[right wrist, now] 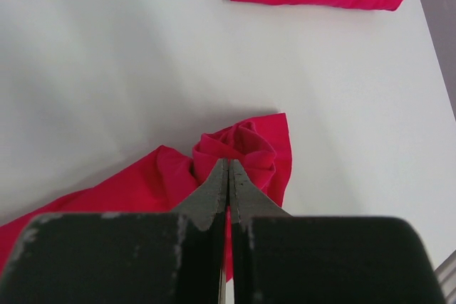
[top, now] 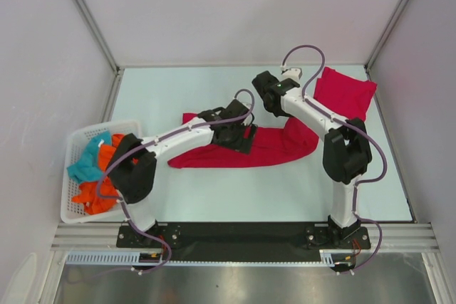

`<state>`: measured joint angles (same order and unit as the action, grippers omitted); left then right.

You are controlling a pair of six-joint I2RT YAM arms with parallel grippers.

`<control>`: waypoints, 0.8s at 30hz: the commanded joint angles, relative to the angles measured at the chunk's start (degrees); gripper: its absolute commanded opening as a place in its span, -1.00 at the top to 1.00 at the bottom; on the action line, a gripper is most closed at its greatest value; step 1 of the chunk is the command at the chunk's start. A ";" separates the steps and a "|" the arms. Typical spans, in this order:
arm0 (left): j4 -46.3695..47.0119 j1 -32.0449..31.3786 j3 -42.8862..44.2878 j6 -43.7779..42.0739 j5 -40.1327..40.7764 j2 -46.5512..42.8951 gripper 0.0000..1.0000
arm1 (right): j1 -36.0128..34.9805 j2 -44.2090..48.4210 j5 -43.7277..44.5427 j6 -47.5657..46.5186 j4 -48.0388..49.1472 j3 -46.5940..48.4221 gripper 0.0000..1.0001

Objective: Fold and stack the t-shirts

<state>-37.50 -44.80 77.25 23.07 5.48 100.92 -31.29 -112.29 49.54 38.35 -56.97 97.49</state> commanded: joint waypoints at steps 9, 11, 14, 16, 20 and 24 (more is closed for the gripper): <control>6.47 -11.98 5.71 -2.76 5.07 7.53 -0.89 | 3.95 -0.21 -3.31 -1.08 4.41 -2.66 1.00; 8.04 -13.73 5.89 -4.69 5.77 7.71 -0.90 | 4.83 -0.38 -3.57 -1.69 4.76 -2.75 1.00; 9.63 -15.93 6.33 -7.41 8.23 7.97 -0.93 | 6.06 -0.91 -4.62 -2.22 5.64 -2.92 1.00; 9.98 -17.51 7.29 -9.00 11.29 8.32 -0.95 | 6.59 -1.18 -5.06 -2.40 5.91 -3.27 1.00; 10.07 -20.32 9.23 -15.66 18.86 10.07 -0.97 | 7.91 -1.18 -6.29 -3.01 7.39 -4.50 1.00; 12.61 -23.40 8.88 -21.04 24.23 11.14 -0.98 | 8.87 -1.44 -6.82 -3.45 8.10 -5.21 1.00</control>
<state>-28.32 -65.54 84.71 9.82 21.58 110.67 -23.40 -113.16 43.13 35.51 -50.83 92.77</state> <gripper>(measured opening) 0.986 0.010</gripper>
